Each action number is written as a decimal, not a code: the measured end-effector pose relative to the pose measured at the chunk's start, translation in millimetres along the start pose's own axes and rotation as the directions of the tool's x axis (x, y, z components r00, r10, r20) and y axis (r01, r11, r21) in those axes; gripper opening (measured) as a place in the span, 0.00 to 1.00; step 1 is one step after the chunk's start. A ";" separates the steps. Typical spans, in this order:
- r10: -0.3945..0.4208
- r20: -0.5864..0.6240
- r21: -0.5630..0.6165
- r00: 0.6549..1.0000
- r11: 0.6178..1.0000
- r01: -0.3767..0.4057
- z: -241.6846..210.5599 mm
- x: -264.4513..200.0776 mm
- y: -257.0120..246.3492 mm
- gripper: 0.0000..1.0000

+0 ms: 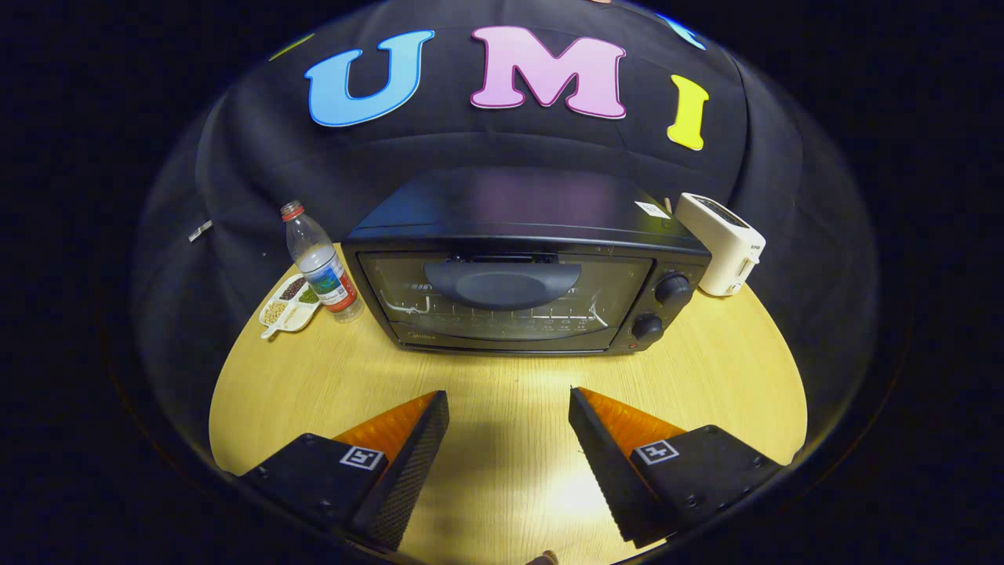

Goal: Open the toaster oven, put the food inside, and close the toaster oven door.

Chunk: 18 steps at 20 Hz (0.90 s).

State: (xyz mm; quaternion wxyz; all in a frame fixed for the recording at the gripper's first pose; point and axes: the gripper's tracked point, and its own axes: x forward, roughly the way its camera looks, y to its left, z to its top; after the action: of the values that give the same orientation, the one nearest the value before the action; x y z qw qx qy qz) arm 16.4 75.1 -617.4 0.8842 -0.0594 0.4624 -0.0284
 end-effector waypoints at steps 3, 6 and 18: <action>0.007 0.024 0.012 1.000 1.000 -0.007 11.3 -3.7 0.7 1.00; 0.004 0.083 0.052 0.997 0.999 -0.008 30.2 -16.6 -2.0 1.00; -0.098 0.582 0.139 0.807 0.990 0.019 256.9 -234.9 -114.4 0.99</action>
State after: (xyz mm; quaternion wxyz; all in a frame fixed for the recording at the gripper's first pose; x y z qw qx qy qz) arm 93.8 6.6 -265.9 0.9844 -0.0234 0.1616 -0.0651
